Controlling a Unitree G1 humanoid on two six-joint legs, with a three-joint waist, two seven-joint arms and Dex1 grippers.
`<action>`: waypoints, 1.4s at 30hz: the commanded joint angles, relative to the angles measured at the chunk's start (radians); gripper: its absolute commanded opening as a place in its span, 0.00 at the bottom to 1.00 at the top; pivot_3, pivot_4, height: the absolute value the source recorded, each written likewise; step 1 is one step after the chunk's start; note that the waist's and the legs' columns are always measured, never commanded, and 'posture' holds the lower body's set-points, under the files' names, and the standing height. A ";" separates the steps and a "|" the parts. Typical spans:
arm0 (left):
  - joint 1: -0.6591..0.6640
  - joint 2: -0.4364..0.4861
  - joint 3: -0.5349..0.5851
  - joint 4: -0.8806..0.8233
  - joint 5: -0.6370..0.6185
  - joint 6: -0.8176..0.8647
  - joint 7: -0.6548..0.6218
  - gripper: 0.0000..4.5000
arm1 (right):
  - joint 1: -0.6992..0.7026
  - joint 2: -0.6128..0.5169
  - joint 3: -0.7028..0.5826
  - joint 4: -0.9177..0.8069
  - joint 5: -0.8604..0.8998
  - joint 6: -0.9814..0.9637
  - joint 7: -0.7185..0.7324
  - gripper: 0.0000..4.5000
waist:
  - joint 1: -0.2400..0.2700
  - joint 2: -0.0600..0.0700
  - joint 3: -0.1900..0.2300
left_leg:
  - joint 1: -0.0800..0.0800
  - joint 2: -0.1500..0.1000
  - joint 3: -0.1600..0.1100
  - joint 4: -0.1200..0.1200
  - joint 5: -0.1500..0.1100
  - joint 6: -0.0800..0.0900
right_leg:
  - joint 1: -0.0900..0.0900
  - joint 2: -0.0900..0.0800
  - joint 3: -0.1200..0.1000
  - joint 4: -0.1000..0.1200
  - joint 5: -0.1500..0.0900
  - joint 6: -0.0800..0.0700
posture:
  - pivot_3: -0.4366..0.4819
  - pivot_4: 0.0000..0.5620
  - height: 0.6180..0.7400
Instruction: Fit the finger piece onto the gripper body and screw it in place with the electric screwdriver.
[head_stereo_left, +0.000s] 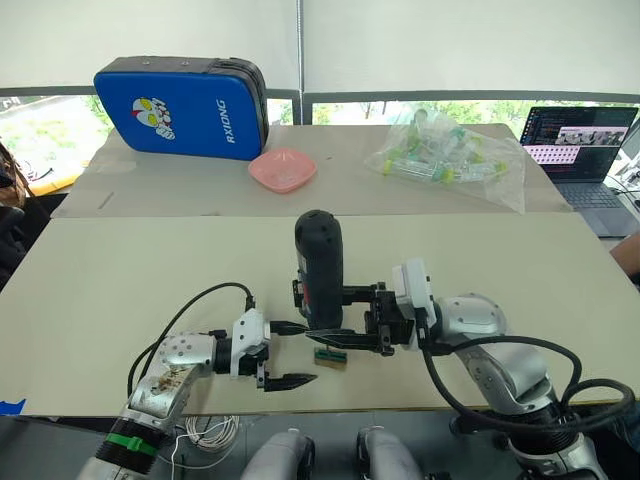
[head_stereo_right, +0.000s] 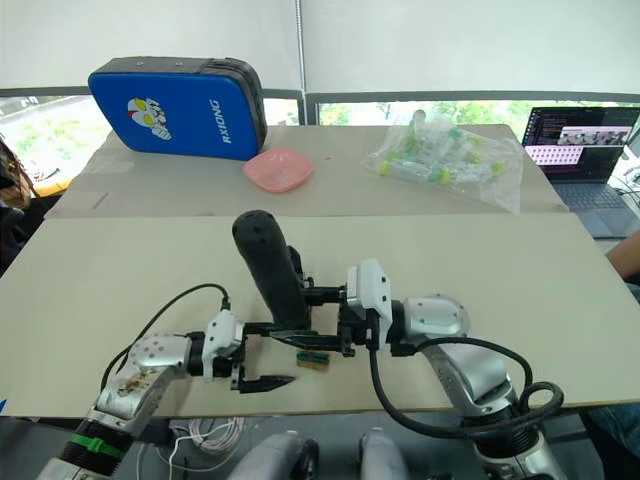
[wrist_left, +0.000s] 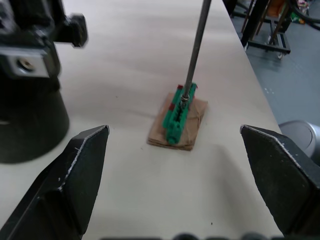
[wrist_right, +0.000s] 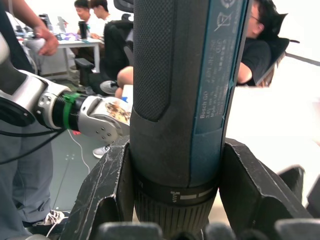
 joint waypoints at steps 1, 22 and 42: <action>0.010 0.008 0.034 -0.049 -0.045 0.003 -0.011 0.99 | -0.029 -0.002 -0.034 -0.062 0.041 -0.002 -0.002 0.44 | 0.000 0.000 0.000 | 0.000 0.000 0.000 0.000 0.000 0.000 | 0.000 0.000 0.000 0.000 0.000 0.000 | 0.48 0.27 1.00; 0.081 0.145 0.256 -0.192 -0.241 0.177 -0.005 0.99 | -0.181 -0.055 -0.186 -0.139 0.261 0.144 -0.062 0.44 | 0.000 0.000 0.005 | -0.001 0.000 0.000 0.000 0.000 0.000 | -0.001 0.000 0.000 0.000 0.000 0.000 | 0.48 0.27 1.00; -0.060 -0.115 0.105 0.148 0.068 0.005 0.228 0.99 | -0.238 -0.068 -0.183 -0.154 0.293 0.222 -0.131 0.44 | 0.012 -0.002 0.006 | -0.002 0.000 0.000 0.000 0.000 0.000 | 0.000 -0.001 0.000 -0.001 0.000 0.000 | 0.48 0.27 1.00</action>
